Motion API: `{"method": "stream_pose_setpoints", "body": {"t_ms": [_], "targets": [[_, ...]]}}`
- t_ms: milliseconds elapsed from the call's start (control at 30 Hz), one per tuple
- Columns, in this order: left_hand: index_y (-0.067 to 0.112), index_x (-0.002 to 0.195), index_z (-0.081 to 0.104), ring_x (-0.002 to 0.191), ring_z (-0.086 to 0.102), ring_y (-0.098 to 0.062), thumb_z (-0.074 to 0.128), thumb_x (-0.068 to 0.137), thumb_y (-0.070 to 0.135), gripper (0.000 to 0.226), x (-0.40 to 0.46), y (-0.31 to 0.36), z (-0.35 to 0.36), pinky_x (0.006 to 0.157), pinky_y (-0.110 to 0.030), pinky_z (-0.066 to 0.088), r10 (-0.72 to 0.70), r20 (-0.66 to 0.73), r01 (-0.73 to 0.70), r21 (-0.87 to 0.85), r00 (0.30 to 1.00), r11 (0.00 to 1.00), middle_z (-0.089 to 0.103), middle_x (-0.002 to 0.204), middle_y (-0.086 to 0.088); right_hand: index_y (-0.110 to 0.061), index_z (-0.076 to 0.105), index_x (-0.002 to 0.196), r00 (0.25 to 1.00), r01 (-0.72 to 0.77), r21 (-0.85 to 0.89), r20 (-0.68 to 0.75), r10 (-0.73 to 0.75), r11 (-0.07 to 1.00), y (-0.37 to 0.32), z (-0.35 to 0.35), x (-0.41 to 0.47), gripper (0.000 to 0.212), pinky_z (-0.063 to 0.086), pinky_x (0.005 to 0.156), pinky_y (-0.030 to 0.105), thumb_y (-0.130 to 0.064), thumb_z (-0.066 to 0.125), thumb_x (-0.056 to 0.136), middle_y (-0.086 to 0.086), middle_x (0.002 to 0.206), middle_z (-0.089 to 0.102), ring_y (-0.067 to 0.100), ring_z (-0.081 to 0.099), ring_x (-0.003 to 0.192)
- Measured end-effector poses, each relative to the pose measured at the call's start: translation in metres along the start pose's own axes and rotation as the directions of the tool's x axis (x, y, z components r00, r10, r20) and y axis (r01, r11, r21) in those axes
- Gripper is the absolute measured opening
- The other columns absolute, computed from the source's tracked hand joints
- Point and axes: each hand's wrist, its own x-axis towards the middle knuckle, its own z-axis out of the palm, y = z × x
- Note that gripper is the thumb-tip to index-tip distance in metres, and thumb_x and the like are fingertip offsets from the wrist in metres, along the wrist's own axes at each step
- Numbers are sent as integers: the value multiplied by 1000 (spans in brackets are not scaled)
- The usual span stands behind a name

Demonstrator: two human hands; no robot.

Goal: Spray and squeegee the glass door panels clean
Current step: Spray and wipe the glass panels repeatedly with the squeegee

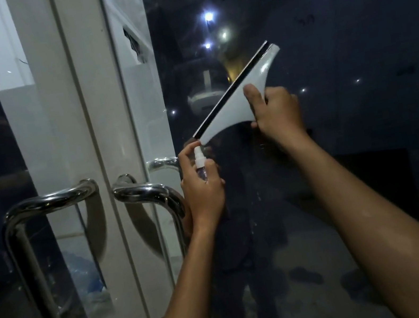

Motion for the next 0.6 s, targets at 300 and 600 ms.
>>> {"method": "stream_pose_setpoints", "body": {"t_ms": [300,600], "targets": [[25,129,49,67,62,-14,49,100,8,34,14,16,3,58,-28,54,32,6,-32,-23,999,999,65,94,-5,-19,60,77,995,-102,-198,-18,101,975,90,-65,-57,49,38,49,20,-57,39,100,-2,72,64,17,66,65],[31,123,48,61,61,-10,47,101,9,30,70,62,-15,56,-29,51,149,2,-149,-27,989,988,63,83,3,-19,58,115,931,365,-528,189,-312,767,-28,-11,6,53,31,71,40,-60,28,101,19,105,68,41,62,98]]}}
